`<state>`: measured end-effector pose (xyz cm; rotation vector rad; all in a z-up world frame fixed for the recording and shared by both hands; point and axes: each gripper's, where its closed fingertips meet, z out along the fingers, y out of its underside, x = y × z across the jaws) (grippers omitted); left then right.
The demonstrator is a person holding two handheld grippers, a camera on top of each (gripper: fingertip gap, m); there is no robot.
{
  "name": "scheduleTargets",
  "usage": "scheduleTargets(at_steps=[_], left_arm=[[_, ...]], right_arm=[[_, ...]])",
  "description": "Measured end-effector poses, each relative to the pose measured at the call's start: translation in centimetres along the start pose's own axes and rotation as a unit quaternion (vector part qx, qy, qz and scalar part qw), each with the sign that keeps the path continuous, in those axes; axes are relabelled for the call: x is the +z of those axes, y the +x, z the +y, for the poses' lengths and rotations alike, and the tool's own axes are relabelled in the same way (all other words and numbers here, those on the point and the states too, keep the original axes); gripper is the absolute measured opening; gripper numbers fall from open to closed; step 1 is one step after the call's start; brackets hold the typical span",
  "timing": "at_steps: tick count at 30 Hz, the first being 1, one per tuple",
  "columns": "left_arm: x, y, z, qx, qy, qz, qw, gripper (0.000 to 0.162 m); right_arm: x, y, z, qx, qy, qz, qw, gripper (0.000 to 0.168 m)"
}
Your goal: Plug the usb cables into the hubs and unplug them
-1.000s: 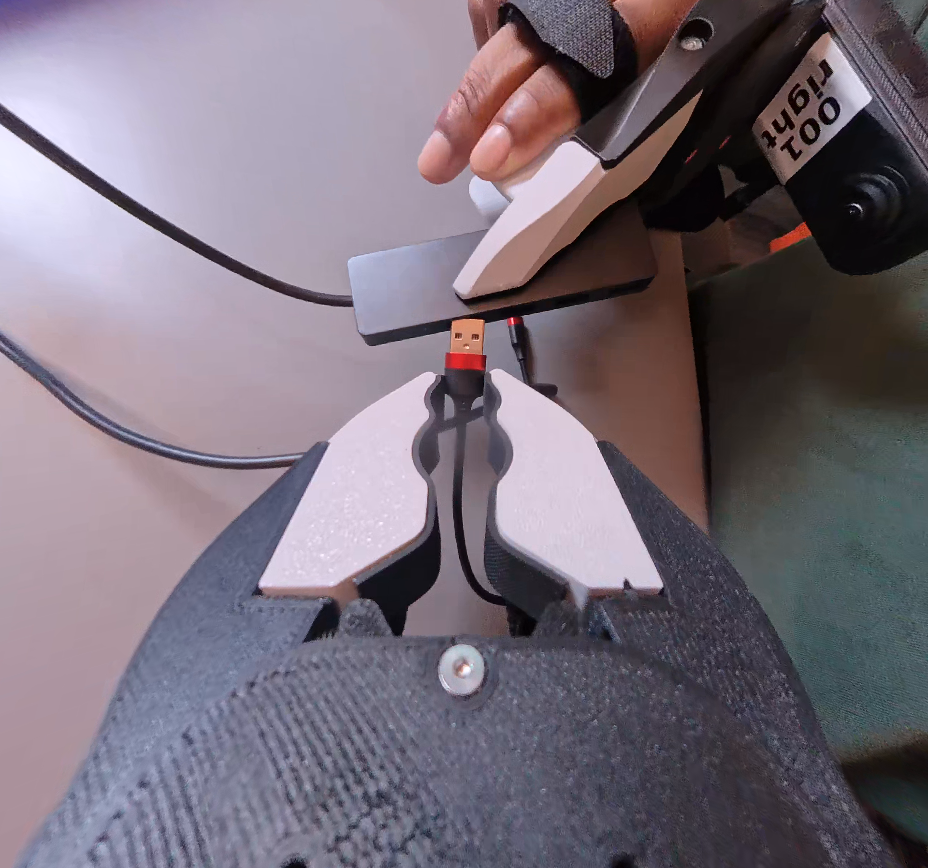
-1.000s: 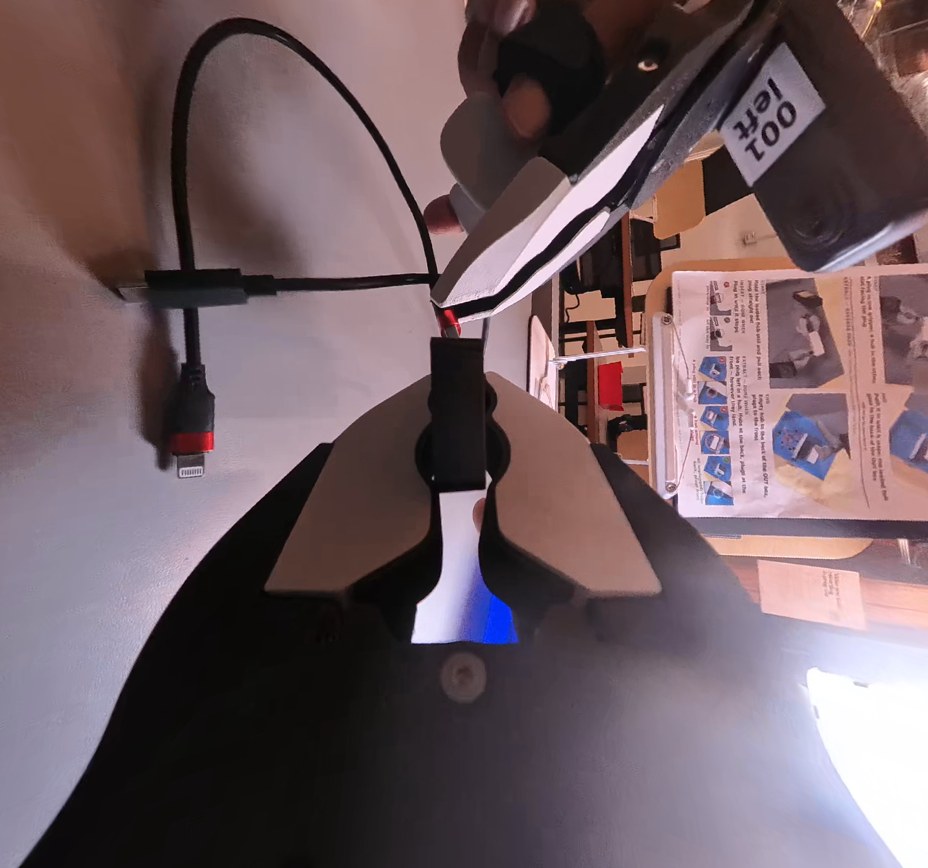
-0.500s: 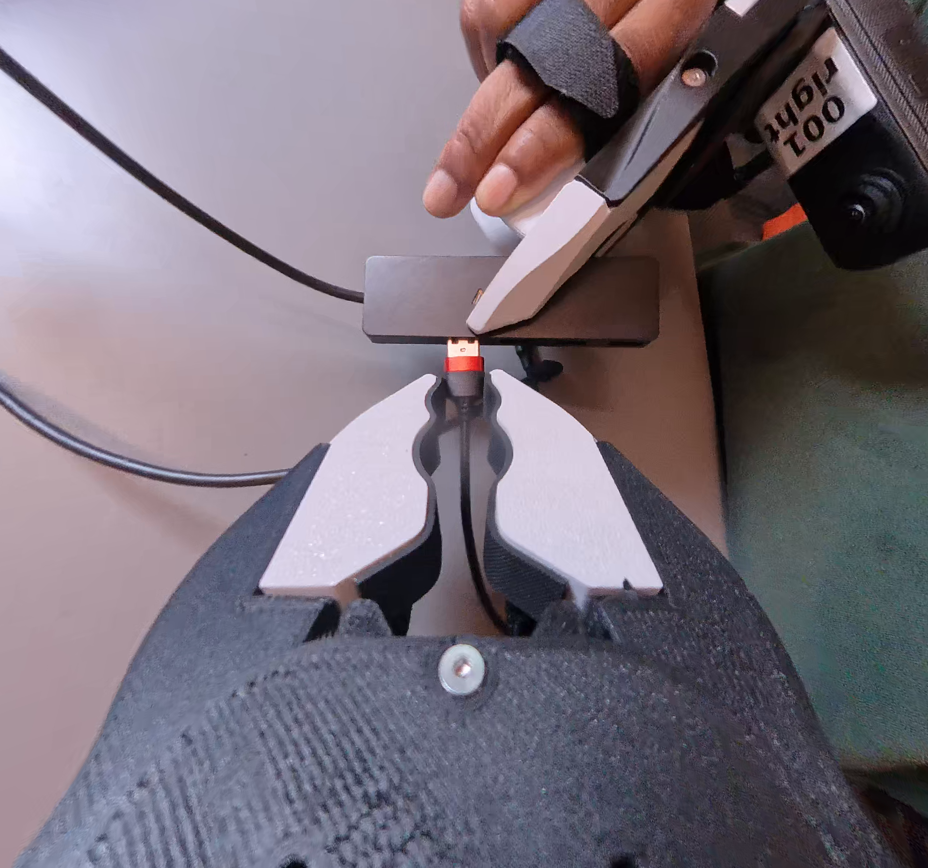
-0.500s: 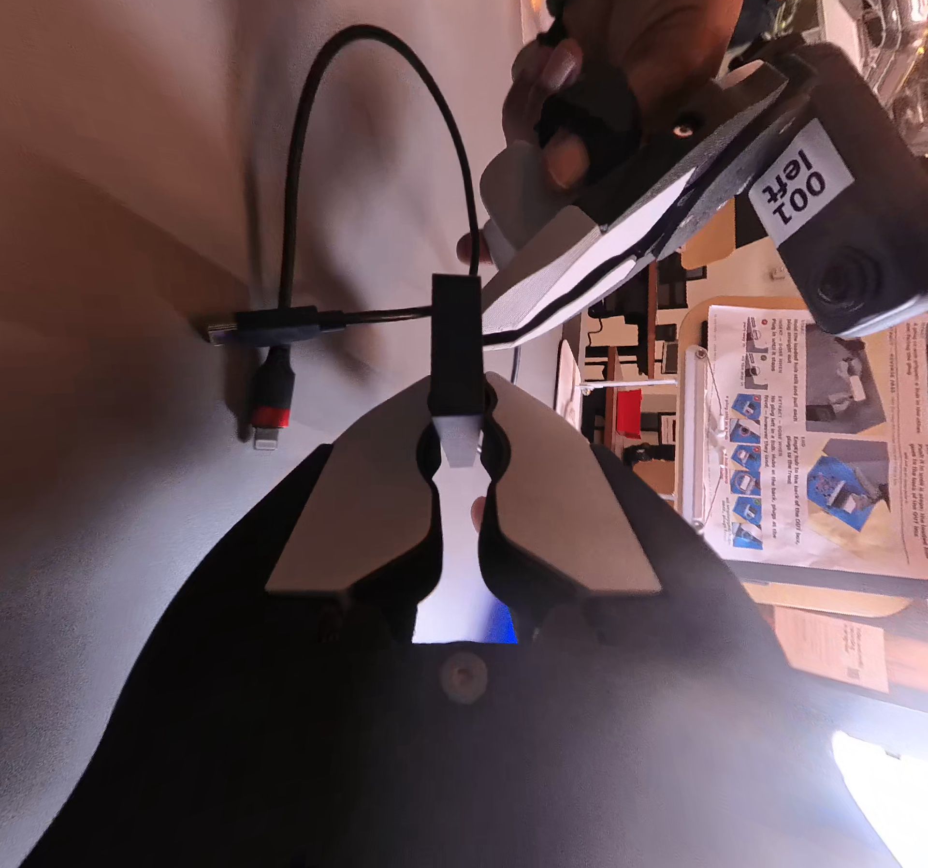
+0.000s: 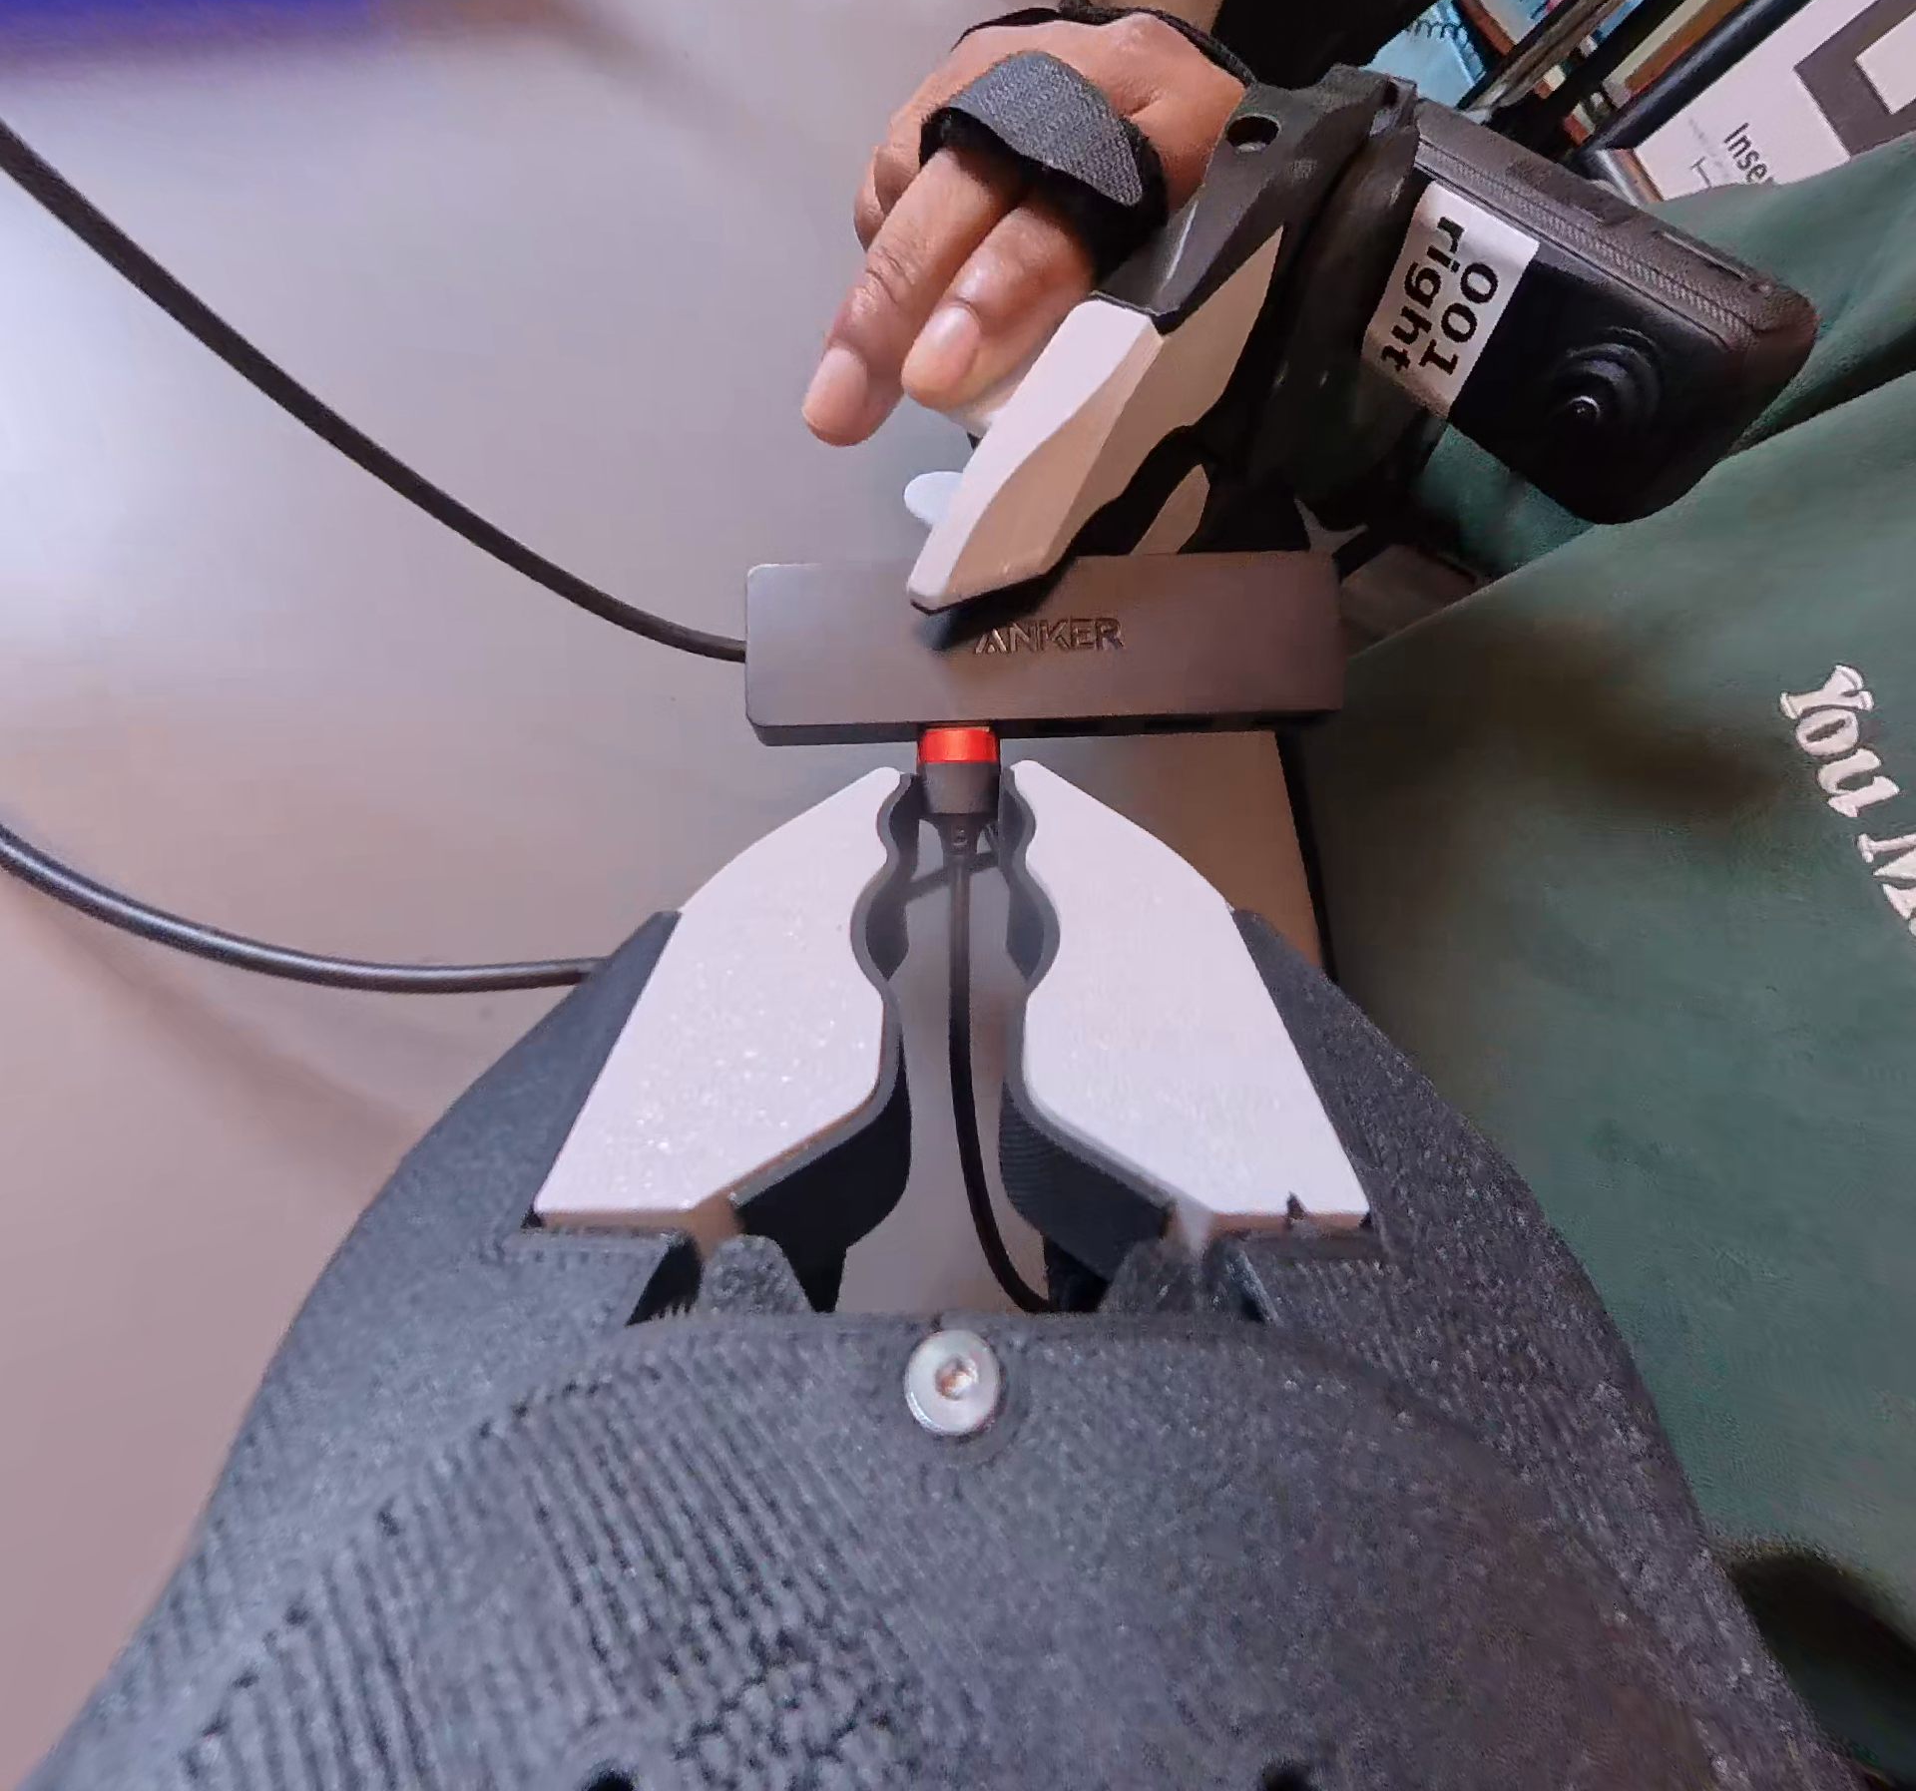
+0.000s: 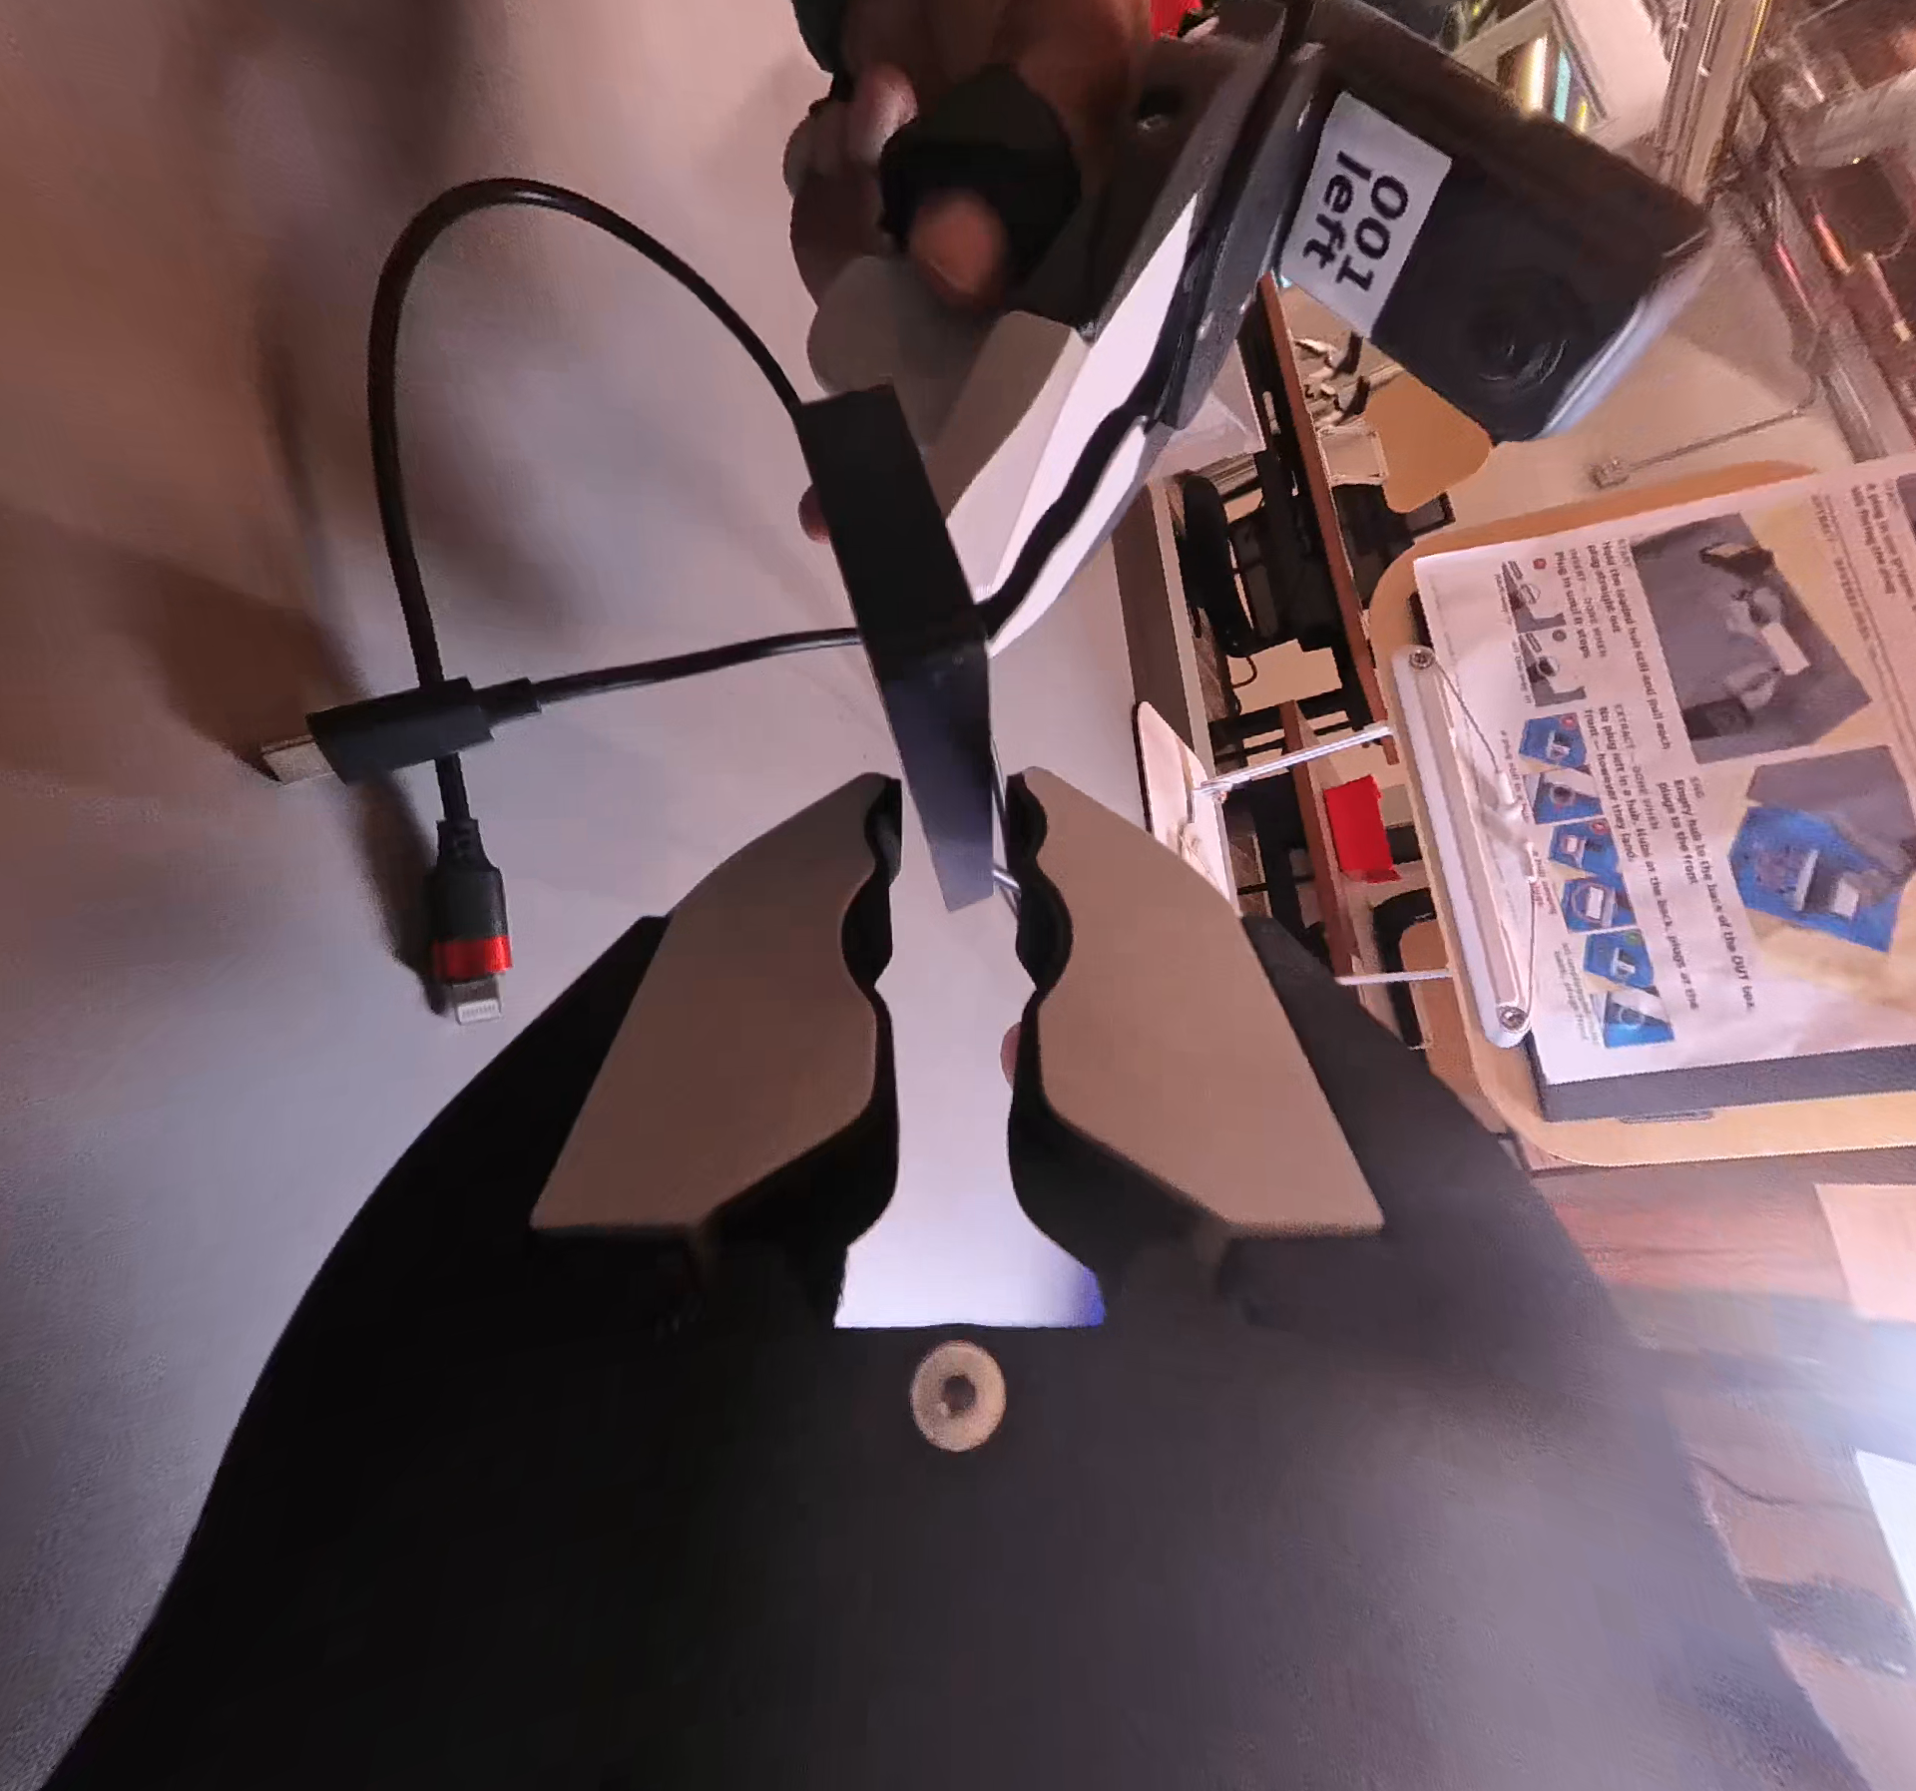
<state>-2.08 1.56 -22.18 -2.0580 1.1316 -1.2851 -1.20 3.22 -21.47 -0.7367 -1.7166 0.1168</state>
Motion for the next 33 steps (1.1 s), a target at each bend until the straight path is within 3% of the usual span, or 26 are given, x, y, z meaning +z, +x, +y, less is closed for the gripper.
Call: scheduleTargets(at_steps=[6, 9, 11, 15, 17, 18, 20, 24, 28, 31, 33], left_arm=[[0.5, 0.9, -0.4, 0.030, 0.009, -0.005, 0.999, 0.015], [-2.6, 0.6, -2.5, 0.078, 0.058, -0.059, 0.994, 0.026], [-7.5, -0.9, -4.3, 0.123, 0.086, -0.159, 0.976, 0.027], [-22.2, -6.5, -5.6, 0.157, 0.102, -0.428, 0.884, 0.010], [-27.4, -9.9, -3.2, 0.119, 0.047, -0.487, 0.864, 0.010], [-29.3, -12.0, -1.0, 0.078, 0.001, -0.503, 0.861, 0.019], [-31.5, -15.4, 3.0, 0.032, -0.081, -0.512, 0.855, 0.020], [-31.6, -19.6, 9.0, 0.042, -0.240, -0.478, 0.844, 0.024], [-29.0, -21.6, 10.8, 0.090, -0.333, -0.420, 0.839, 0.039], [-26.7, -21.7, 9.7, 0.166, -0.340, -0.361, 0.853, 0.030], [-25.7, -21.5, 9.7, 0.168, -0.337, -0.322, 0.869, 0.009]], right_arm=[[0.5, -1.0, -0.2, -0.033, -0.024, -0.010, 0.999, 0.013], [-0.5, 0.8, -0.2, -0.008, -0.015, 0.018, 1.000, 0.013], [-1.3, 2.3, 0.4, 0.006, -0.023, 0.048, 0.999, 0.013], [-2.6, 4.6, 1.8, 0.050, -0.022, 0.084, 0.995, 0.012], [-2.7, 4.9, 2.2, 0.066, -0.020, 0.087, 0.994, 0.012], [-2.7, 4.9, 2.3, 0.070, -0.019, 0.086, 0.994, 0.012], [-2.6, 4.7, 2.5, 0.068, -0.023, 0.082, 0.994, 0.012], [-2.4, 4.2, 2.9, 0.069, -0.030, 0.071, 0.995, 0.012], [-2.1, 3.9, 3.4, 0.082, -0.034, 0.061, 0.994, 0.012], [-1.9, 3.7, 3.9, 0.089, -0.039, 0.057, 0.994, 0.013], [-1.8, 3.6, 4.1, 0.092, -0.041, 0.054, 0.993, 0.013]])
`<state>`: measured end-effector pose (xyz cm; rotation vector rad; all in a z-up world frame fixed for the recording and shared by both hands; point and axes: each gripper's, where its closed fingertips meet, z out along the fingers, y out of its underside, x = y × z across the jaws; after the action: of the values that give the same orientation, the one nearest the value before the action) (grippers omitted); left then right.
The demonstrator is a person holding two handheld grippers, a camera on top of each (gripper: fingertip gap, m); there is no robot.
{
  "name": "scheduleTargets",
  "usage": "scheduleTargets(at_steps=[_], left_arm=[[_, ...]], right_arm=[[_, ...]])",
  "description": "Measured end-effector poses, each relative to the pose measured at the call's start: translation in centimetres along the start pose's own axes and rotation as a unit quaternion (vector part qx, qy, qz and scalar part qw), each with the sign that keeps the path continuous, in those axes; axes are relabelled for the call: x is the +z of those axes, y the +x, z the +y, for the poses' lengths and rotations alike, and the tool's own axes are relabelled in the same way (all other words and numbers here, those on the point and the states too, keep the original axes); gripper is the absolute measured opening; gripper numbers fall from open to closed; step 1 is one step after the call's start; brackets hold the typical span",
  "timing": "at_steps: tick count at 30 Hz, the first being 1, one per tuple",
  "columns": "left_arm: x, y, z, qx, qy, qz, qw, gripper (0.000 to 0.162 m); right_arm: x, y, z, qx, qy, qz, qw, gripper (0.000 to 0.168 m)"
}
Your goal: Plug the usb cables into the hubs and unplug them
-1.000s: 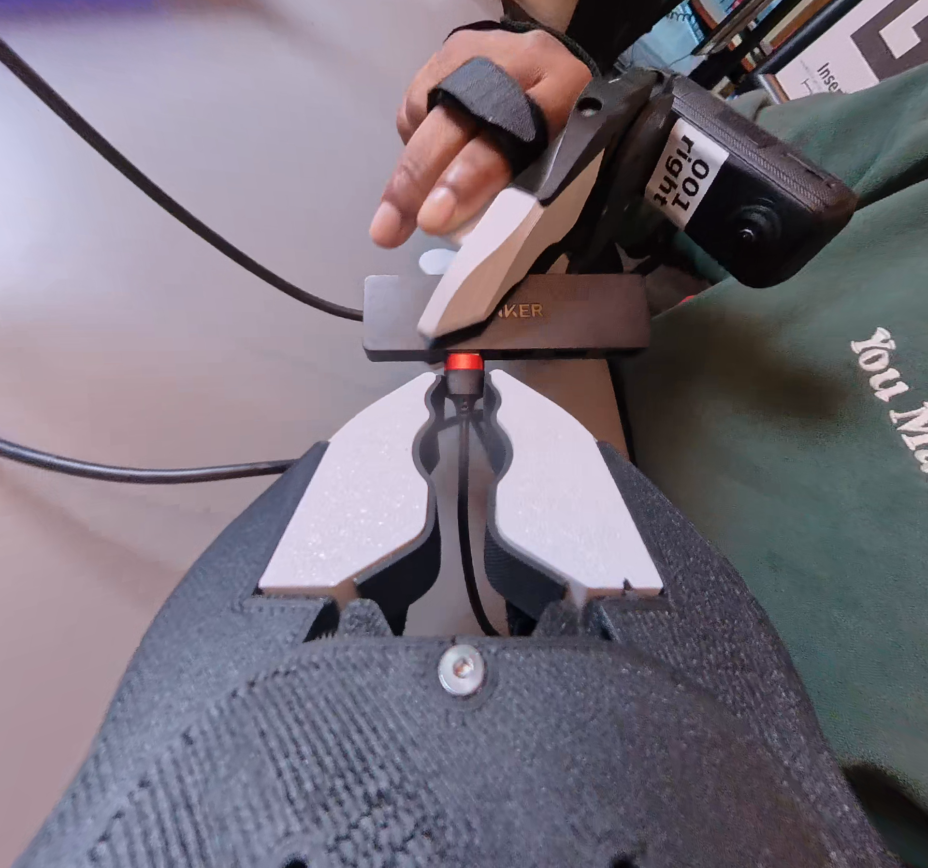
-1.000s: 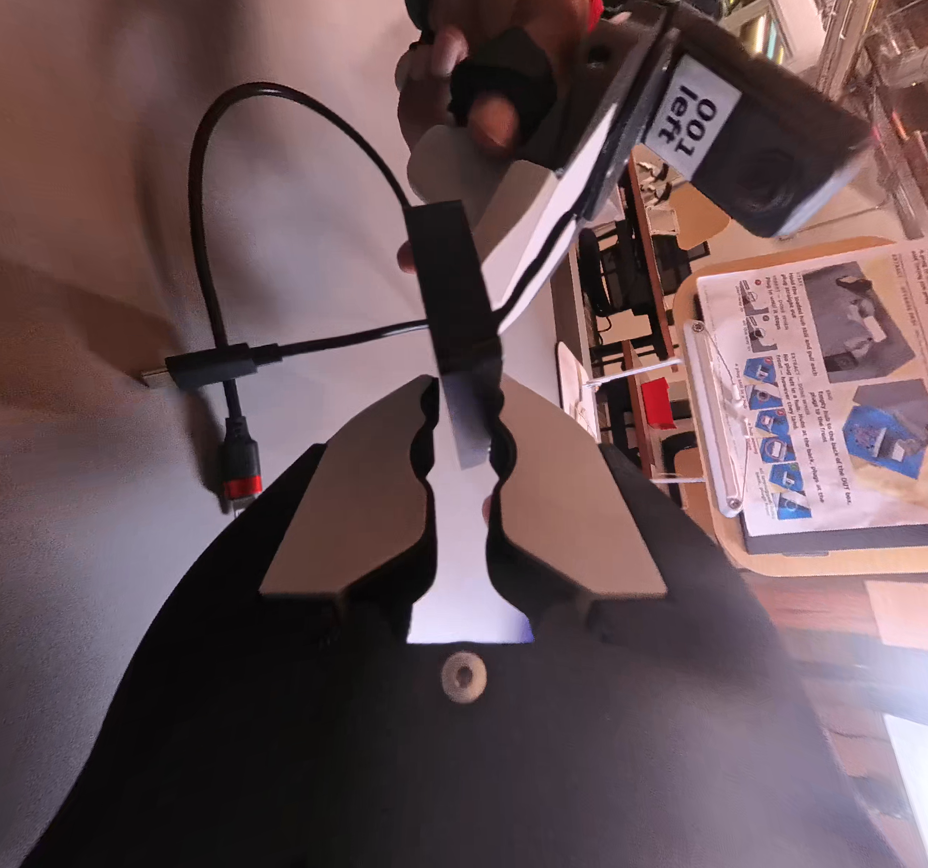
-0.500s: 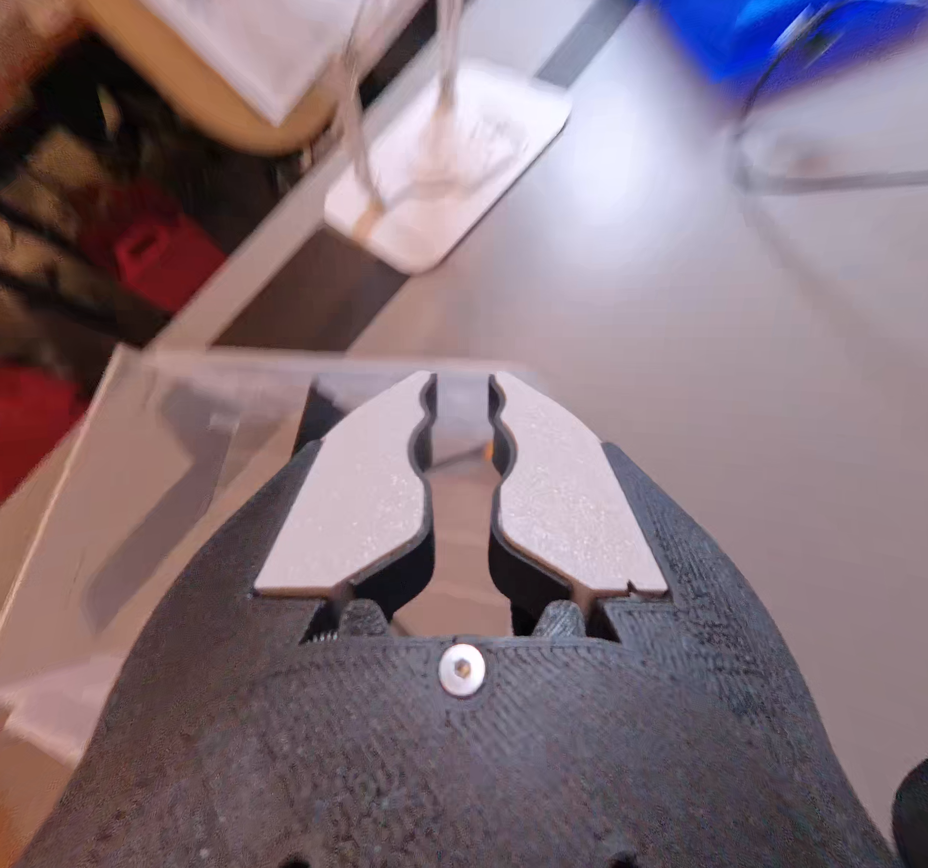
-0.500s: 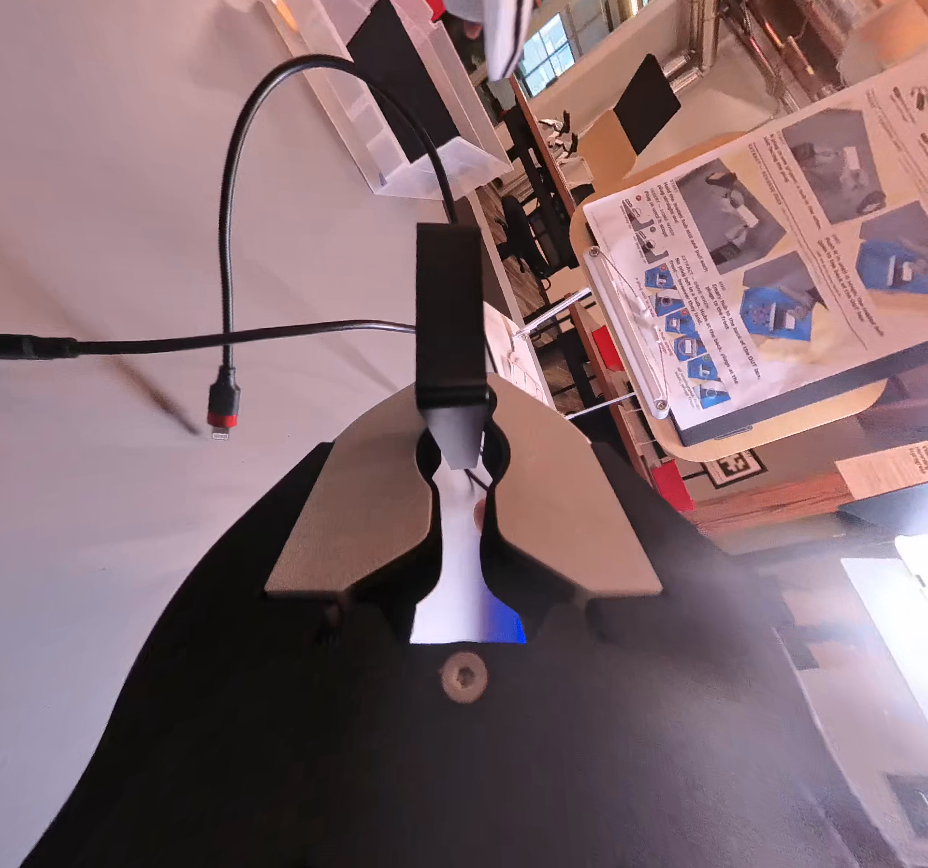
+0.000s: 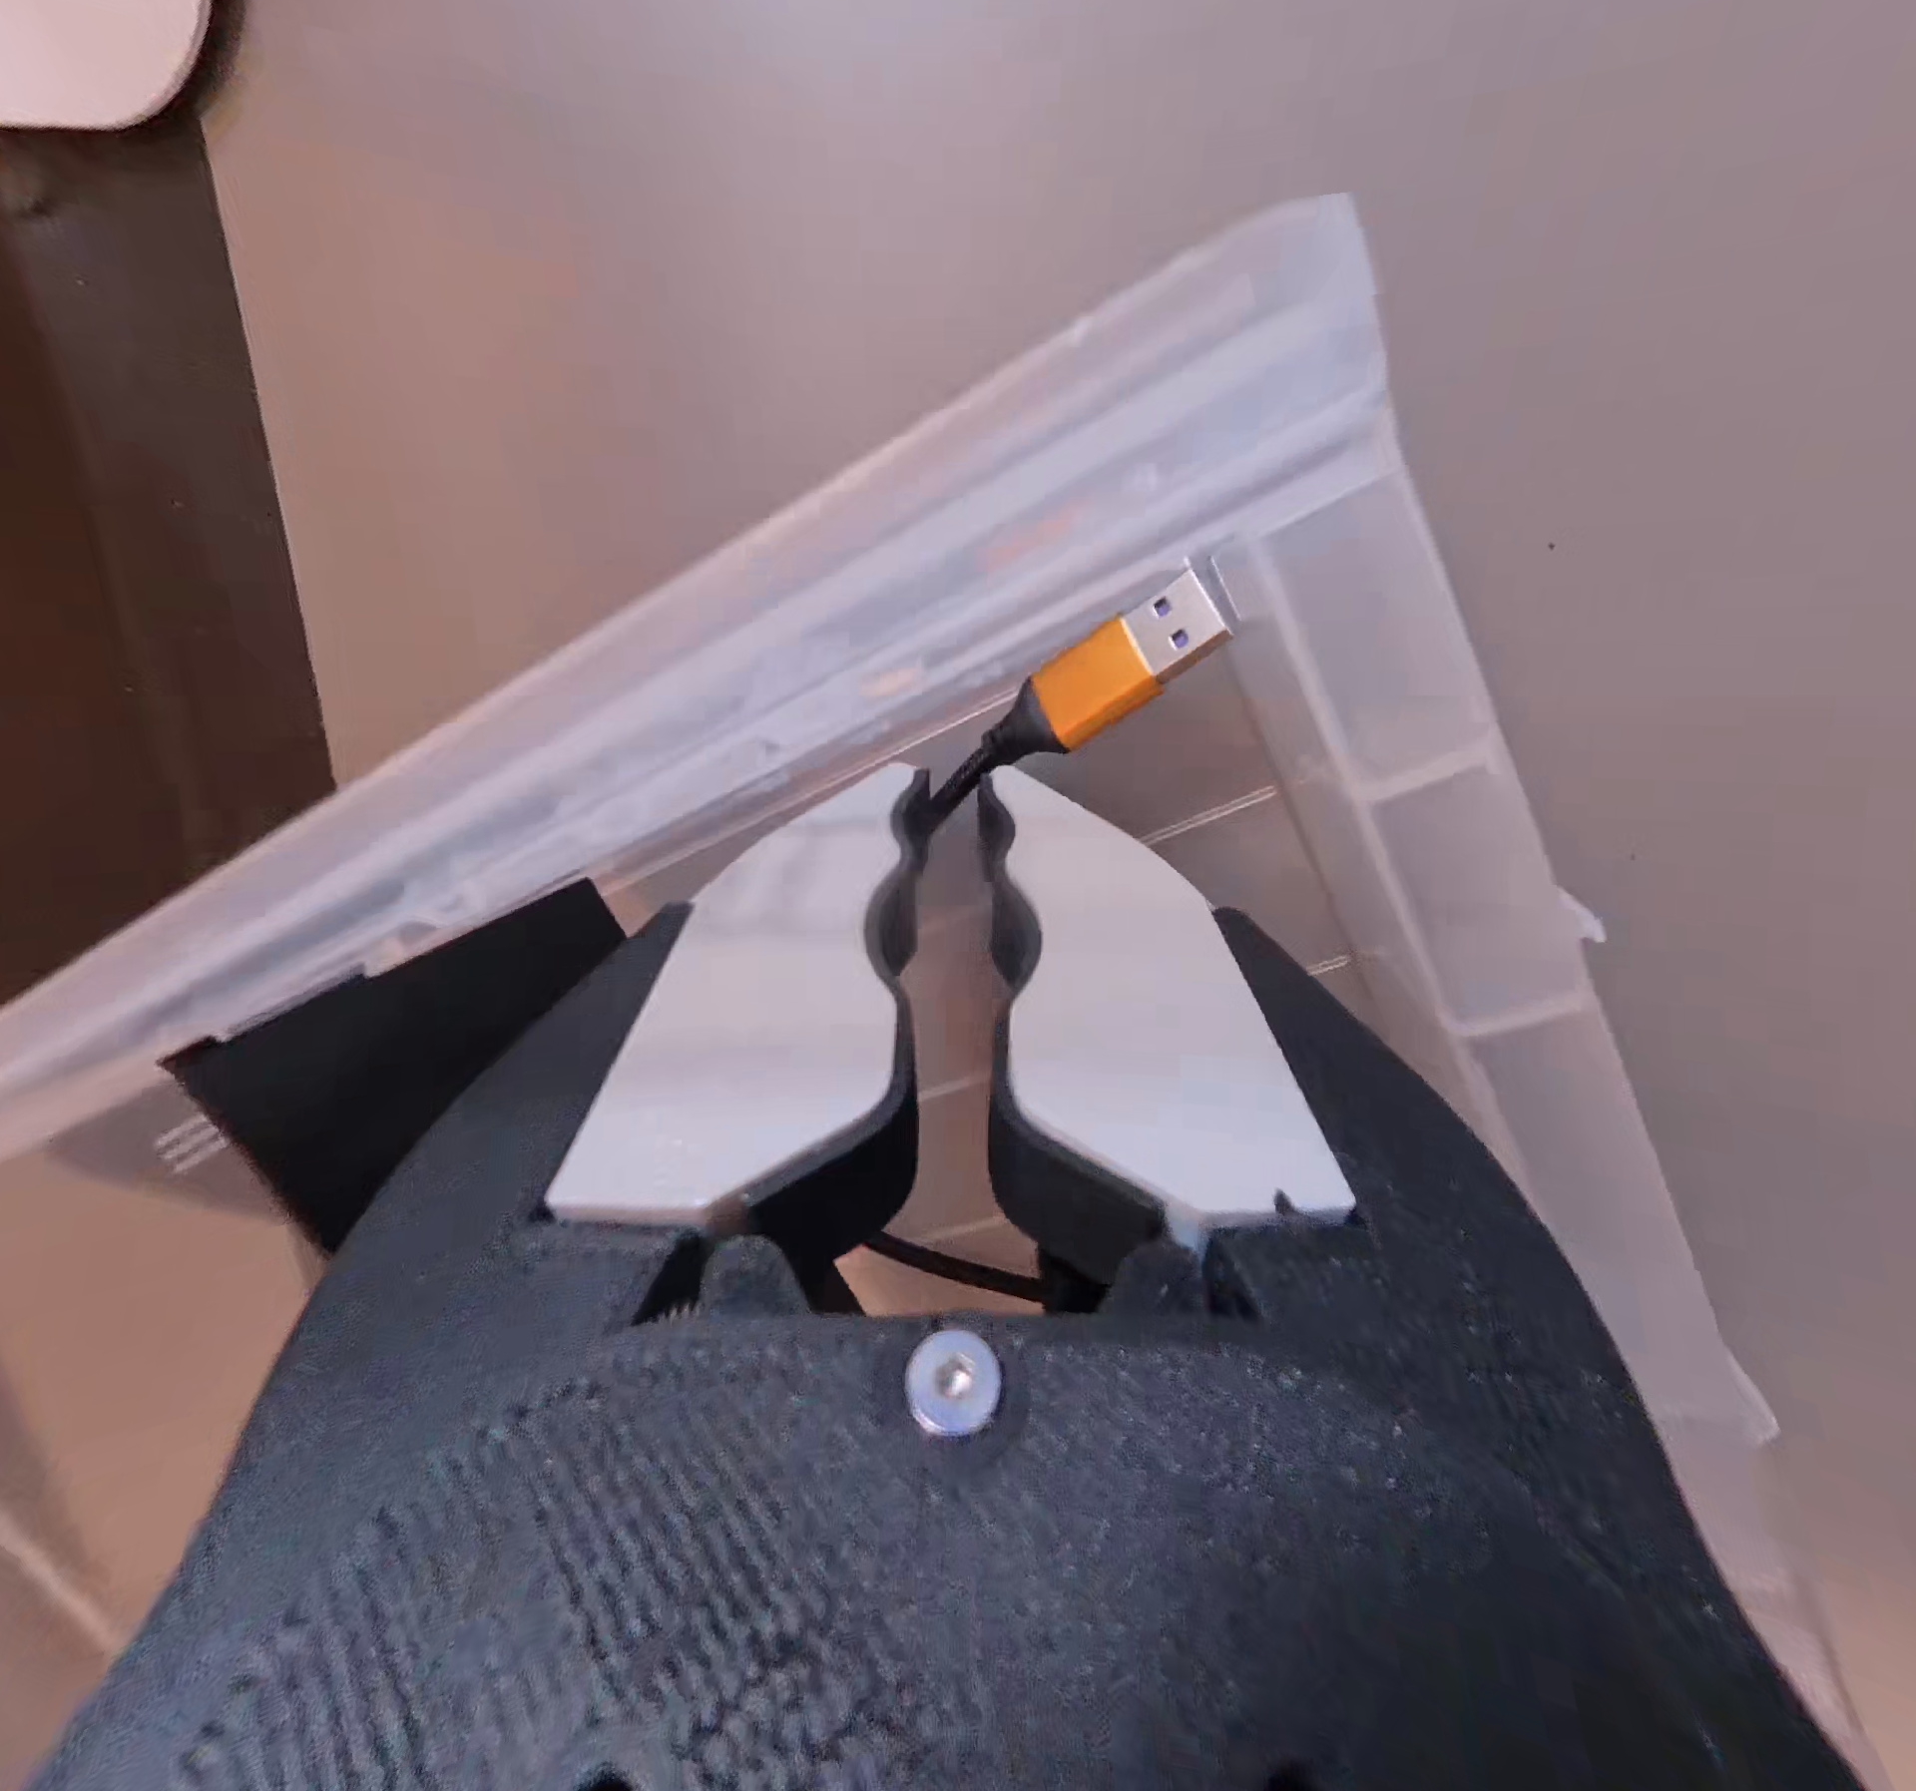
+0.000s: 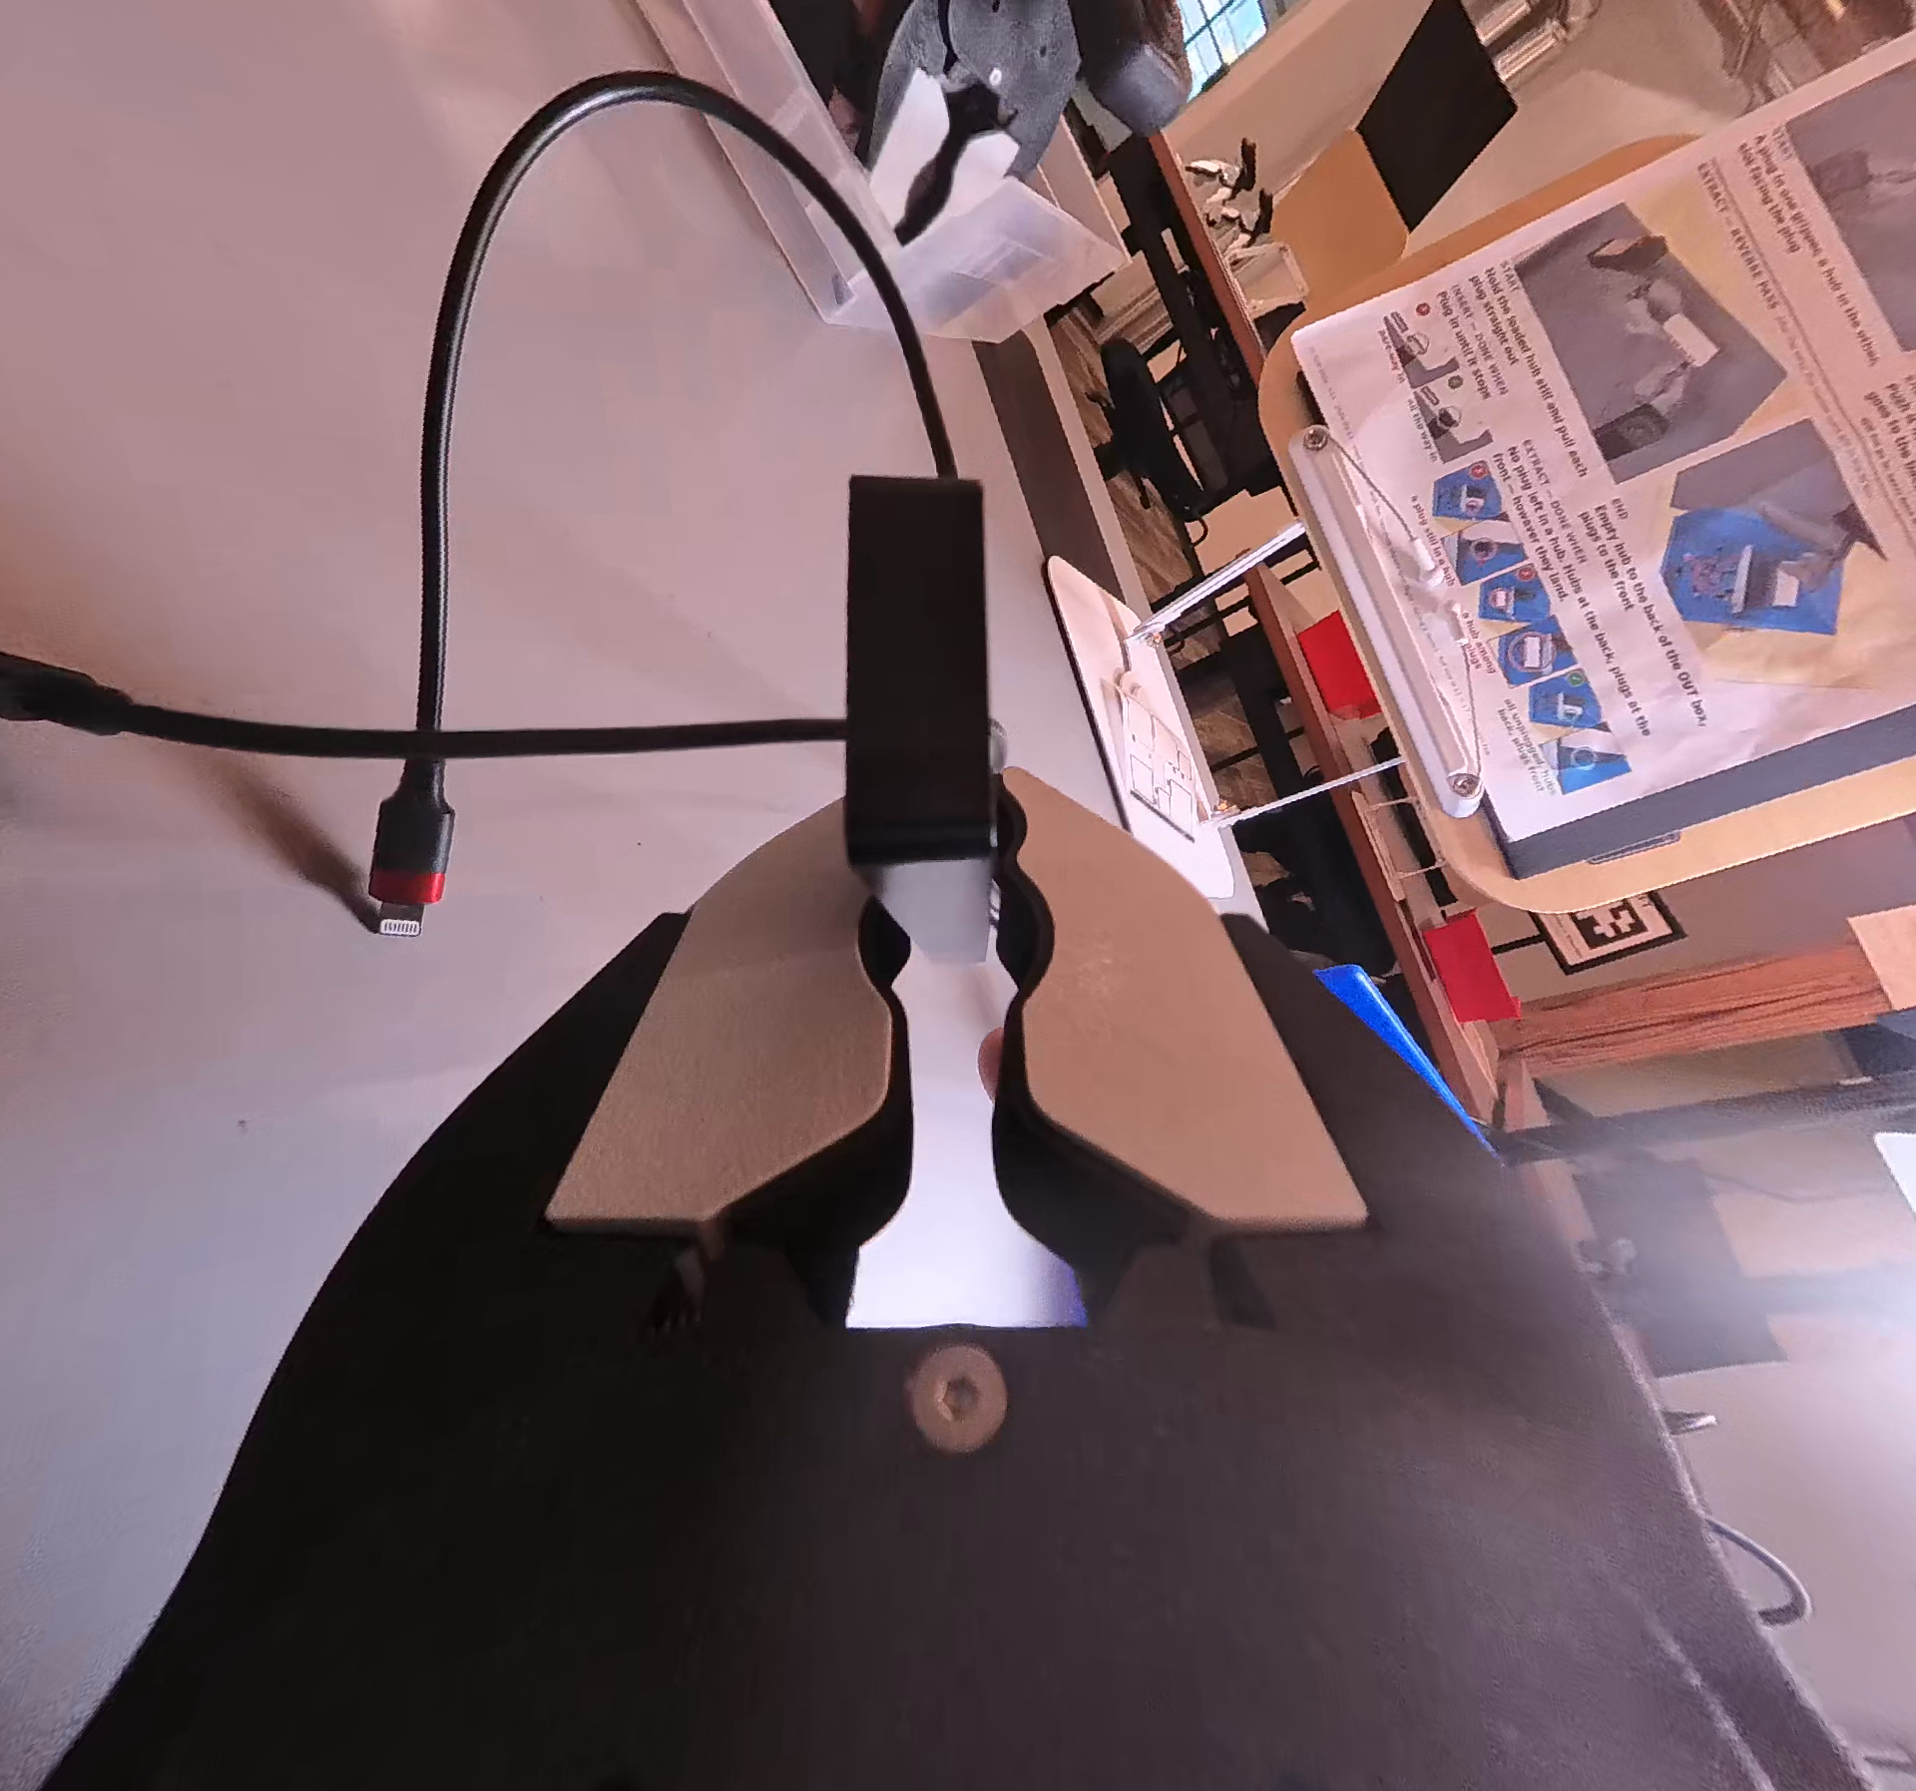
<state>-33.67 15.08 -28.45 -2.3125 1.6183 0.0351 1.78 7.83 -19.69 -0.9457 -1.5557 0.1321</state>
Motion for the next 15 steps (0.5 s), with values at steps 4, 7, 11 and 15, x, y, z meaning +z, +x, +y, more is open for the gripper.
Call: scheduleTargets(at_steps=[4, 7, 11, 15], left_arm=[[-0.5, 0.2, 0.5, -0.026, -0.002, 0.029, 0.999, 0.006], [-4.0, -0.1, -0.3, -0.056, 0.058, 0.002, 0.997, 0.005], [-11.6, 0.0, -2.6, -0.073, 0.154, -0.054, 0.984, 0.004], [-16.8, 2.7, -6.4, -0.044, 0.206, -0.071, 0.975, 0.004]], right_arm=[[-0.2, 0.2, 0.1, 0.004, 0.001, 0.002, 1.000, 0.012], [-0.4, 0.6, 0.0, 0.012, 0.008, 0.008, 1.000, 0.012], [-0.6, 1.3, 0.0, 0.027, 0.015, 0.017, 0.999, 0.012], [-0.8, 2.0, 0.0, 0.041, 0.021, 0.028, 0.999, 0.012]])
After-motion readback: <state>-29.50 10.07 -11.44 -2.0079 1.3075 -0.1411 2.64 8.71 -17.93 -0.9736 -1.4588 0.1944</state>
